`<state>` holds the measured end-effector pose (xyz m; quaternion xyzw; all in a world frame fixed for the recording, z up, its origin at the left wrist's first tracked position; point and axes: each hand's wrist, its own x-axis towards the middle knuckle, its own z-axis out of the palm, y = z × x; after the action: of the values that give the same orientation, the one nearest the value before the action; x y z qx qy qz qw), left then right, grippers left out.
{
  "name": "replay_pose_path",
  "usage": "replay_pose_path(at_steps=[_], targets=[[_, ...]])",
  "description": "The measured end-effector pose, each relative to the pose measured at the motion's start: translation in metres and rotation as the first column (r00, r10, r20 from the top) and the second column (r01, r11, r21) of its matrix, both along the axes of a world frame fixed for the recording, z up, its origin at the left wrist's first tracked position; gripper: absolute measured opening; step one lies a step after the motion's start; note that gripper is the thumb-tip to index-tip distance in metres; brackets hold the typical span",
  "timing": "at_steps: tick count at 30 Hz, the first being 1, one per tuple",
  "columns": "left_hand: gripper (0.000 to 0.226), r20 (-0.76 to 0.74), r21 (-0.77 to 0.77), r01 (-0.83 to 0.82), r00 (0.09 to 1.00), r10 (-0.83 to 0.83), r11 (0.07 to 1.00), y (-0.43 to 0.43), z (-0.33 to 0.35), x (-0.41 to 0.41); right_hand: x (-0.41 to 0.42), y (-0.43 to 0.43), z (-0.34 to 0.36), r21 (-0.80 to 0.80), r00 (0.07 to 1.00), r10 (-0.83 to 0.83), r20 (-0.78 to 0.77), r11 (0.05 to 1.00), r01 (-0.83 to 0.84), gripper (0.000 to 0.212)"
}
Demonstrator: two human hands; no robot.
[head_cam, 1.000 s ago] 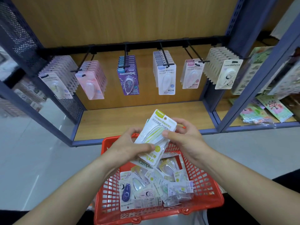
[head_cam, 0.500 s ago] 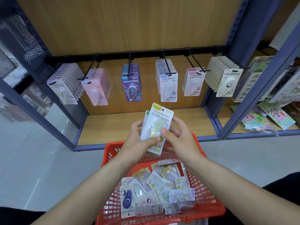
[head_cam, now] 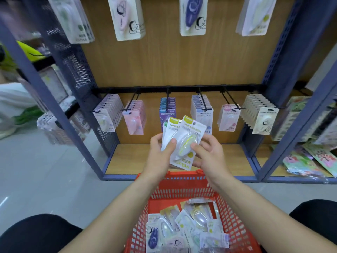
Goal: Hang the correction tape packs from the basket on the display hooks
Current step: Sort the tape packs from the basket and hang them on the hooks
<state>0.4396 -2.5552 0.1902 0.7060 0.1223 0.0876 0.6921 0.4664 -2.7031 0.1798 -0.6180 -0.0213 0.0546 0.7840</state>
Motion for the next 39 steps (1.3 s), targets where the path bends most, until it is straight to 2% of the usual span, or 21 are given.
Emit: replay_pose_path(at_steps=[6,13,16,18,24,27,33,39], targets=[[0.032,0.048,-0.024,0.005,0.999,-0.004,1.0,0.004,0.047,-0.003,-0.002,0.005,0.048,-0.049,0.985,0.048,0.167,0.998,-0.04,0.038],[0.03,0.164,-0.001,-0.041,0.986,0.04,0.999,-0.014,0.102,0.016,0.009,-0.005,0.11,-0.091,0.962,-0.04,0.27,0.994,0.067,0.02],[0.034,0.189,-0.035,0.018,0.982,-0.011,0.999,-0.026,0.118,0.025,0.017,-0.019,0.129,-0.109,0.95,-0.031,0.311,0.992,0.067,0.02],[0.034,0.21,0.001,0.041,0.977,-0.041,0.999,-0.034,0.13,0.03,0.027,-0.032,0.139,-0.12,0.938,-0.07,0.339,0.986,0.117,0.02],[0.038,0.237,0.065,0.063,0.969,-0.077,0.996,-0.053,0.163,0.072,0.081,-0.087,0.174,-0.069,0.896,-0.248,0.369,0.954,0.292,0.02],[0.039,0.253,0.073,0.099,0.961,-0.115,0.992,-0.06,0.175,0.097,0.112,-0.107,0.194,-0.043,0.862,-0.315,0.396,0.932,0.36,0.032],[0.037,0.301,0.063,0.121,0.944,-0.134,0.991,-0.074,0.192,0.142,0.18,-0.126,0.237,-0.056,0.803,-0.372,0.466,0.893,0.446,0.038],[0.039,0.334,0.05,0.156,0.928,-0.164,0.986,-0.077,0.201,0.171,0.222,-0.129,0.255,-0.018,0.803,-0.378,0.46,0.901,0.434,0.035]])
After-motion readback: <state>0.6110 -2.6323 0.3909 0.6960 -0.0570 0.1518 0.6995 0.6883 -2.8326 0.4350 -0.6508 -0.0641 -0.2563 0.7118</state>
